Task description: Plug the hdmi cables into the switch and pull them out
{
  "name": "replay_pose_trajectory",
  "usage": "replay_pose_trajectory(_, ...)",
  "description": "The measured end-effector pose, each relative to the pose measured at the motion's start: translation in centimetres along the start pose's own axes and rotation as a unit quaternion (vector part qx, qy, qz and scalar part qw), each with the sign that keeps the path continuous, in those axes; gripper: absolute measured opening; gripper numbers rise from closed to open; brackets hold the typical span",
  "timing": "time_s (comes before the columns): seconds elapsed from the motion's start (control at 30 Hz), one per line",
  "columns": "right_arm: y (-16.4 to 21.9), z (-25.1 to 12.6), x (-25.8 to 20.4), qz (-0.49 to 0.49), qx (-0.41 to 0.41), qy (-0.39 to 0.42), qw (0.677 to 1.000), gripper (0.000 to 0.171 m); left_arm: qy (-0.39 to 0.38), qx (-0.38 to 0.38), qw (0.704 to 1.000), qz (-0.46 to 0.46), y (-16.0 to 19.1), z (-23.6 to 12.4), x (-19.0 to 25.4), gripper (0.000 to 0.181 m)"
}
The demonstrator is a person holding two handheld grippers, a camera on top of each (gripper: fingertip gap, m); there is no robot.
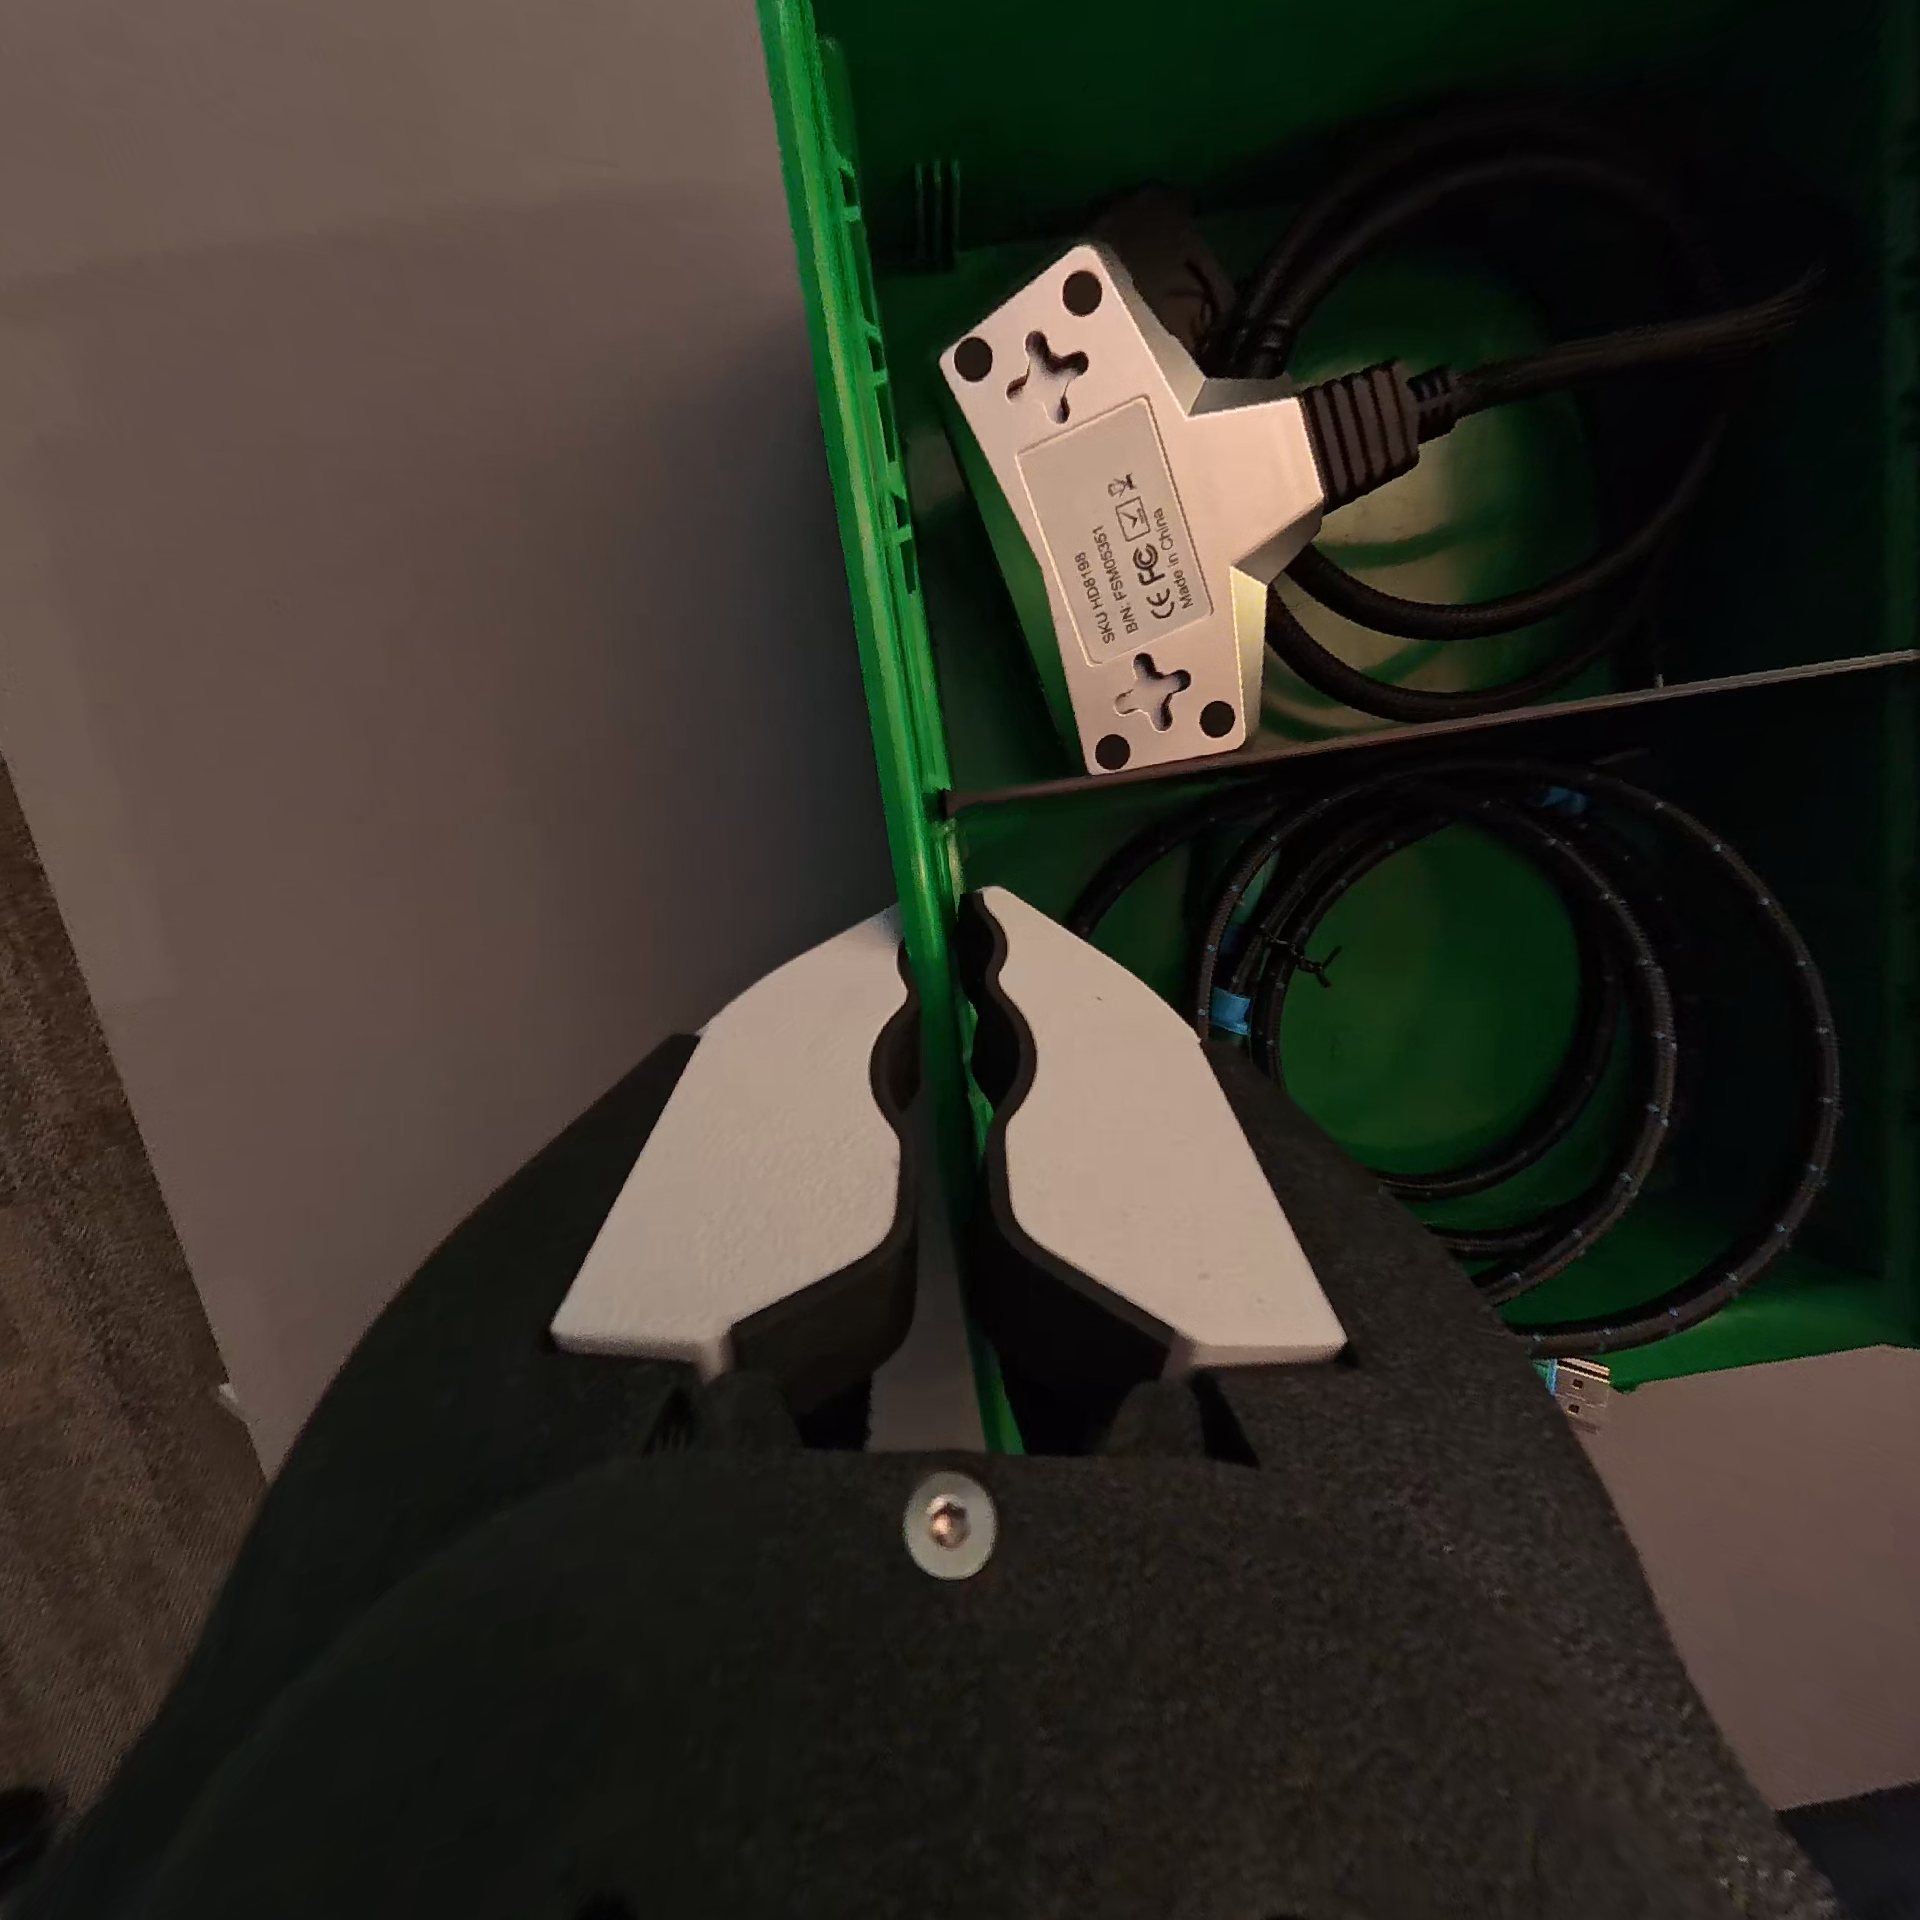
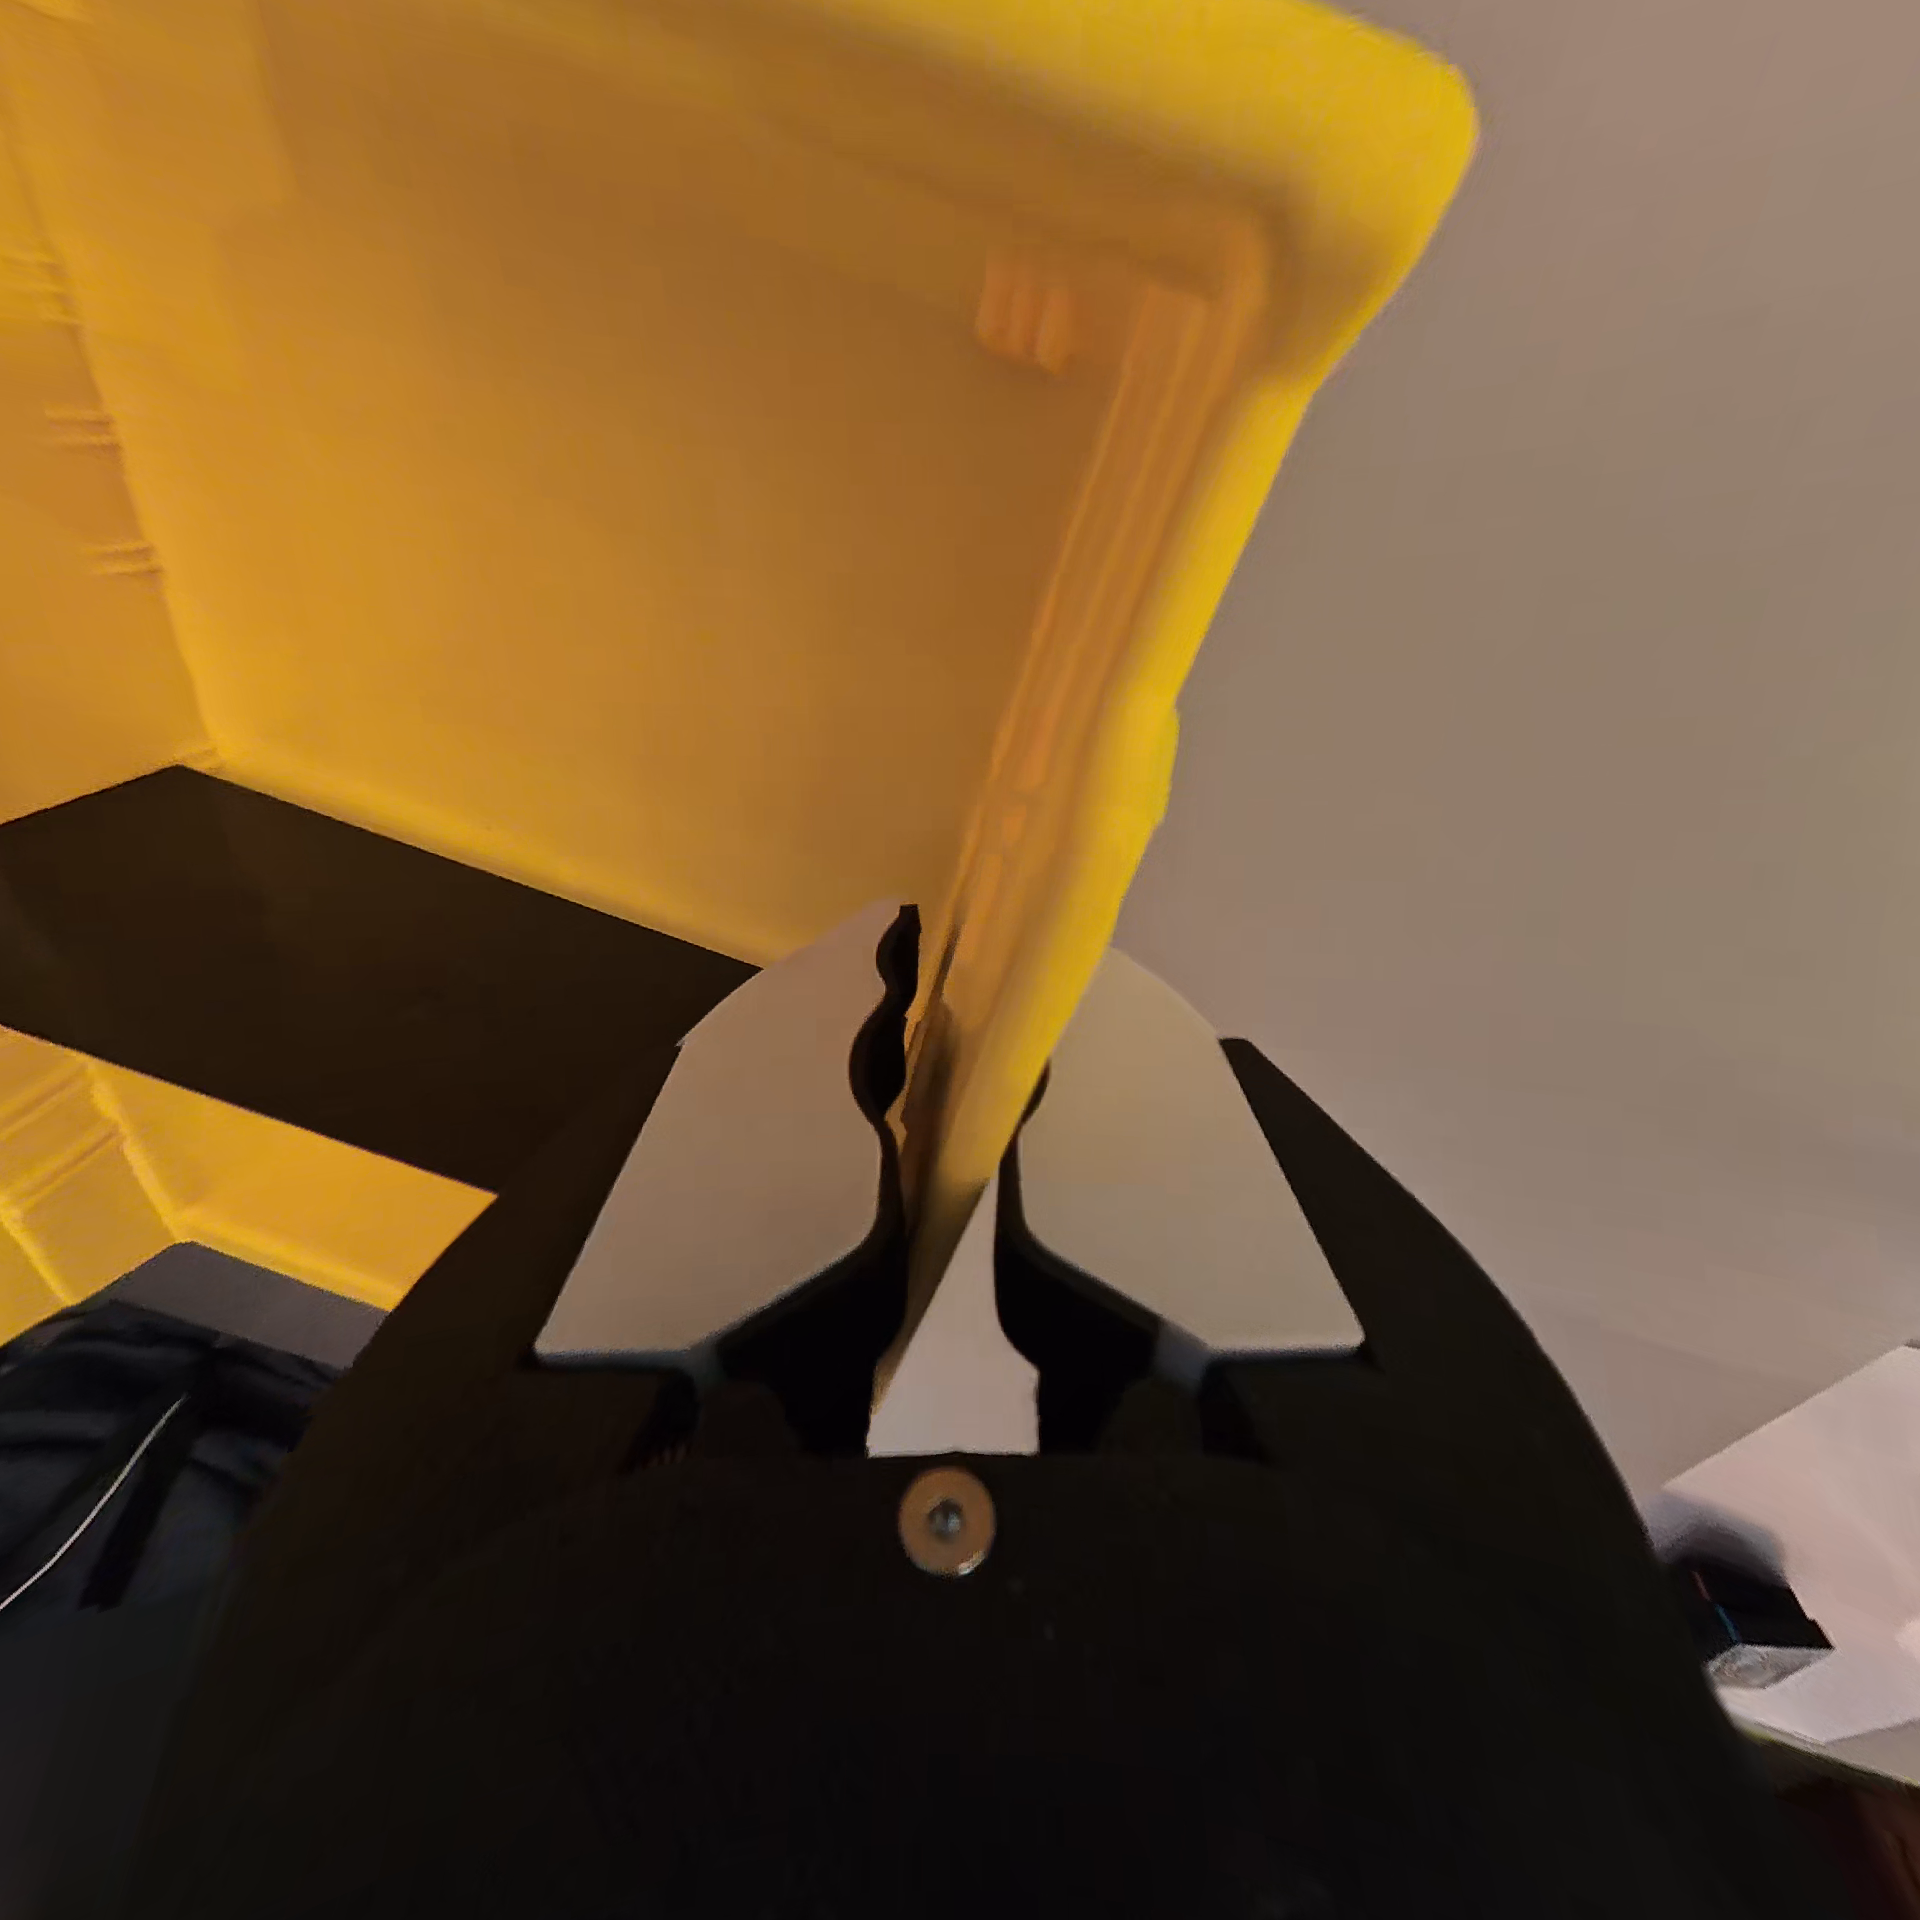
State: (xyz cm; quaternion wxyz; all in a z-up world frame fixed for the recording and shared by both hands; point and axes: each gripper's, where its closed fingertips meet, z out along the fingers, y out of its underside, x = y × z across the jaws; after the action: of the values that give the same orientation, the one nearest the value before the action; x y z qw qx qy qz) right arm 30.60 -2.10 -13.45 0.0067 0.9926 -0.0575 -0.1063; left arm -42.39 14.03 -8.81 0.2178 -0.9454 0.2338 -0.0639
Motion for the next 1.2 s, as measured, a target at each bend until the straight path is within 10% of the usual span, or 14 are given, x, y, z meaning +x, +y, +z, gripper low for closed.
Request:
replay_pose_trajectory(0.27,-3.3,-7.1,0.0,-0.049,0.24,0.042,0.969,0.022,0.015,0.018,1.0,-0.018,0.6,0.2,0.1,0.005)
replay_pose_trajectory(0.6,-3.7,-16.5,-8.1,-0.122,0.515,0.012,0.848,0.022,0.046,-0.041,0.997,-0.04,2.5,1.6,0.5,0.005)
replay_pose_trajectory(1.2,-2.4,-17.8,-12.6,-0.153,0.55,-0.084,0.817,0.022,0.06,-0.041,0.995,-0.071,2.4,1.7,0.2,0.006)
